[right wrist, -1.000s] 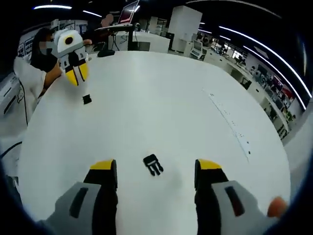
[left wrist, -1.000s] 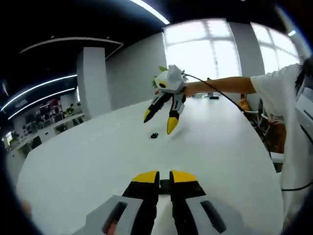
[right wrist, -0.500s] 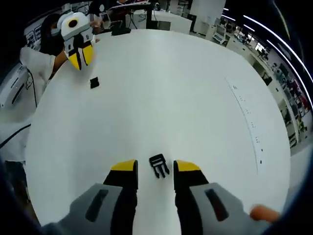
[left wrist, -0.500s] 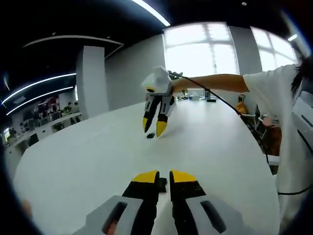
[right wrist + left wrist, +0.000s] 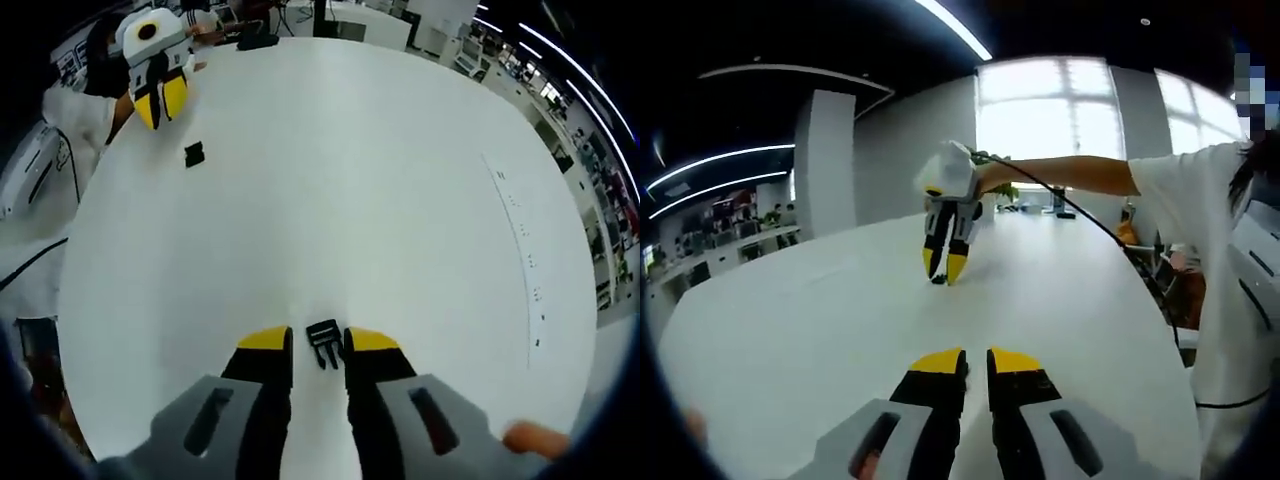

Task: Snap the two parts of the plastic buckle together until the buckle closes and remains connected.

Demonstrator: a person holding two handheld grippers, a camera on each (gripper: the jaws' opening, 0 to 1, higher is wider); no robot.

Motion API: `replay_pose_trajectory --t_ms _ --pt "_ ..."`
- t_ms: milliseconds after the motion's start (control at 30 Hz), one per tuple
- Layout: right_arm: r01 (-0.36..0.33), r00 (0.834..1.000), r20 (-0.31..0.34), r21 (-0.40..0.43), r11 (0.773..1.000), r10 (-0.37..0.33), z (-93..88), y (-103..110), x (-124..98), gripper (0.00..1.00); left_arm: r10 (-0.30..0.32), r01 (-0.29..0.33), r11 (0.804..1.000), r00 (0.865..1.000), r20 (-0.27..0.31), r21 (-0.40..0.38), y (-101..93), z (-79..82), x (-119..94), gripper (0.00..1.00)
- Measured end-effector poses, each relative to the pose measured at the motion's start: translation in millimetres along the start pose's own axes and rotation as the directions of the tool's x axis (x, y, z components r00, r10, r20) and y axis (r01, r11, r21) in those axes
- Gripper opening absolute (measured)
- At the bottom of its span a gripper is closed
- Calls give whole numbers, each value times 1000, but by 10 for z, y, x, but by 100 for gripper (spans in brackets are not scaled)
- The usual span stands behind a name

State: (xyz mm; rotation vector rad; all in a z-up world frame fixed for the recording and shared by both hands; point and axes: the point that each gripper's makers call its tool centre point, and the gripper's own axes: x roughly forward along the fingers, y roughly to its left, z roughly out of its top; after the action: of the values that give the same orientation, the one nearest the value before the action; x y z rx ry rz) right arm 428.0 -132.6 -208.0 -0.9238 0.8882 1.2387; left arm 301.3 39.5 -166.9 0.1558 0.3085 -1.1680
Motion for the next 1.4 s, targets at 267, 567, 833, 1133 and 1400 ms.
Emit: replay_pose_trajectory --t_ms 267,567,833,1133,1400 --pt "-44 999 -24 31 999 44 11 76 16 11 -11 11 1000 1000 1 -11 -33 -30 -11 7" --pt "-127 990 -27 237 963 137 74 295 -78 10 -7 7 1000 1000 -16 -10 -29 -80 1 7" --pt "12 995 -90 484 875 36 -66 216 -162 10 -6 6 1000 1000 -20 -15 -10 -91 -2 7" --pt "41 993 -109 654 755 41 -180 341 -206 10 -7 6 1000 1000 -27 -22 0 -106 9 7" --pt "217 969 -244 790 573 -30 -521 289 -304 10 -1 0 1000 1000 -25 -24 5 -108 -1 7"
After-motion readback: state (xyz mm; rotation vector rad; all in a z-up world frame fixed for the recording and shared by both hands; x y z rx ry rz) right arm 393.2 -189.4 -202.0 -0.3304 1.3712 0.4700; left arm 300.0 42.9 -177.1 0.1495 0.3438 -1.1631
